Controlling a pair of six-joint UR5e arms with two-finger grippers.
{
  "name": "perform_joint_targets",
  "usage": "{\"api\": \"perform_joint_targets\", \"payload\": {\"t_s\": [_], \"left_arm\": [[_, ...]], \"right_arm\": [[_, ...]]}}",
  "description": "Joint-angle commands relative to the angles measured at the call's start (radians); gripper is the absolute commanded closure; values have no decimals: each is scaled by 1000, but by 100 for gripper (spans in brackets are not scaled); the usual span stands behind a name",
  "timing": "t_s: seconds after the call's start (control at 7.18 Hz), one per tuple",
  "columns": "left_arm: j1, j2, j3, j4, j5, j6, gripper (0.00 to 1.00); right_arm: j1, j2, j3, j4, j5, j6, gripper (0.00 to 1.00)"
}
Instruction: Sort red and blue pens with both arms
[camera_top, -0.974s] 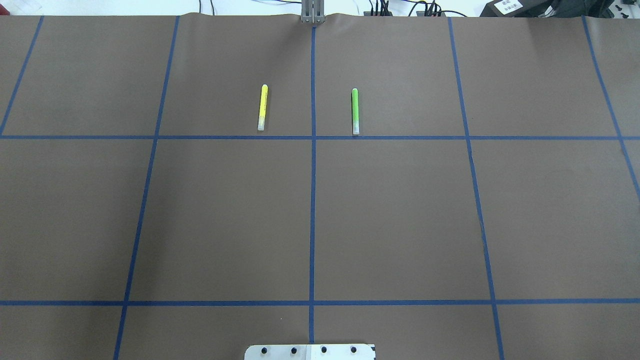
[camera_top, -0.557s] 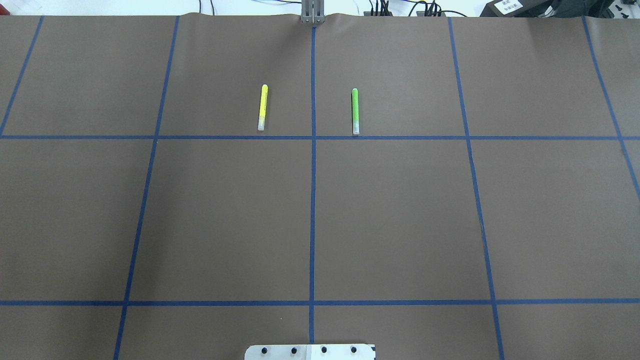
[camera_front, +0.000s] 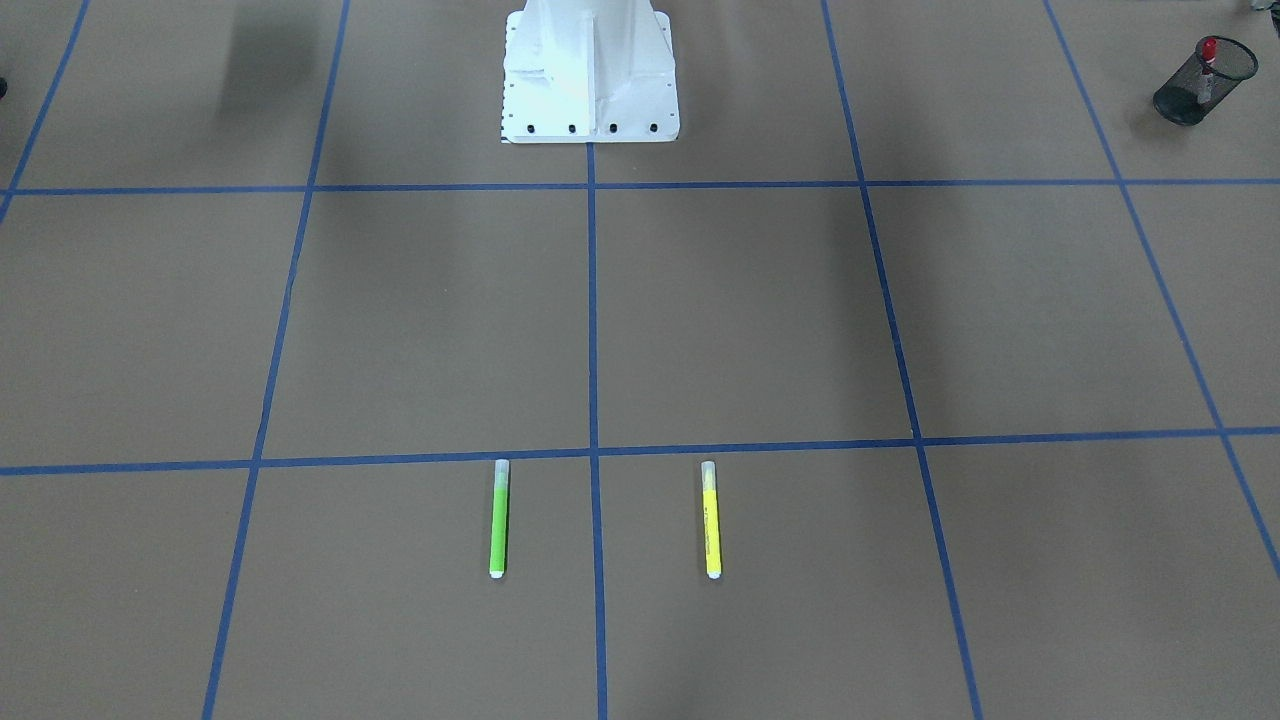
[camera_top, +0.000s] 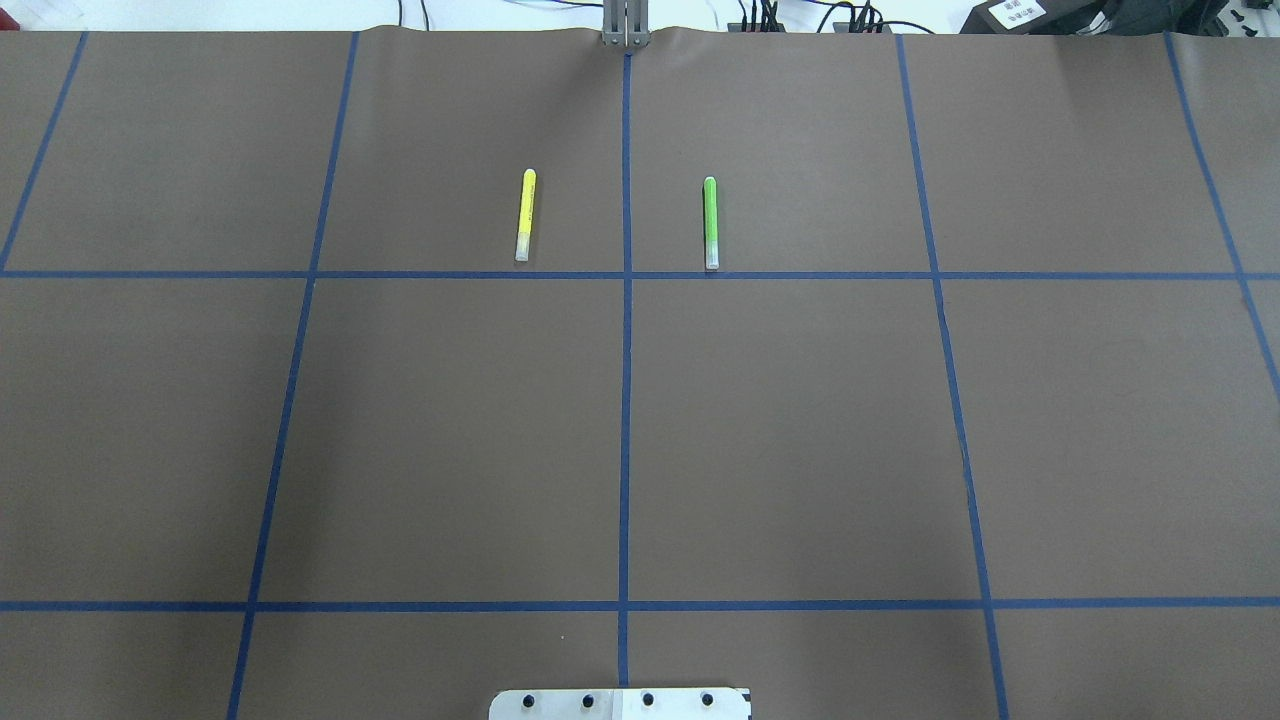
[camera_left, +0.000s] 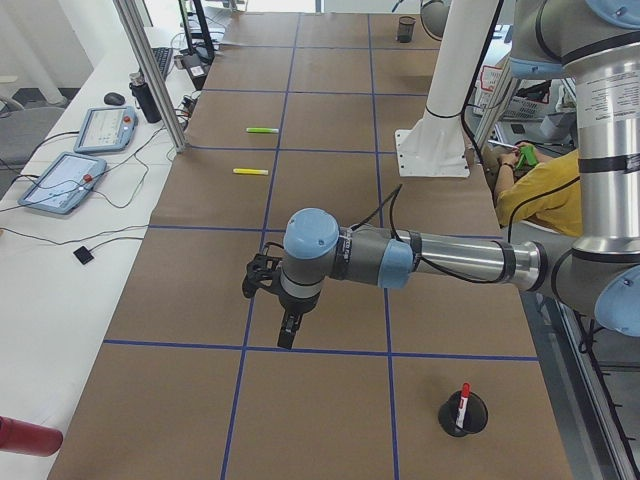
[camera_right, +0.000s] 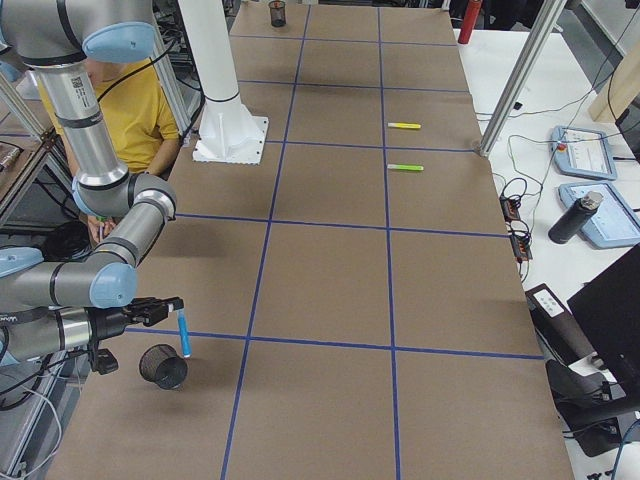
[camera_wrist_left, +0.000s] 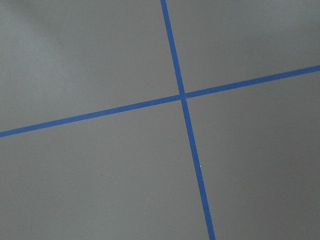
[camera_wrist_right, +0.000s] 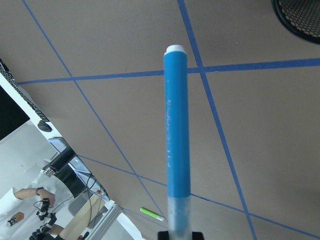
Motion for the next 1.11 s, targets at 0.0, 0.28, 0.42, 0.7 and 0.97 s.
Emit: {"api": "perform_joint_targets", "payload": {"t_s": [0.0, 0.28, 0.42, 0.7, 0.97], "left_arm": [[0, 1, 0, -5, 0, 1, 0], [2, -1, -1, -7, 0, 1, 0], [2, 1, 0, -29, 0, 0, 0], [2, 1, 0, -39, 2, 0, 0], [2, 1, 0, -39, 2, 0, 0]], "right_arm": [[60, -1, -5, -4, -55, 1, 100], [74, -1, -5, -1, -91, 2, 100], [76, 12, -5, 3, -118, 1, 100], [102, 74, -3, 14, -308, -1, 100], [154, 83, -5, 29, -443, 8, 100]]}}
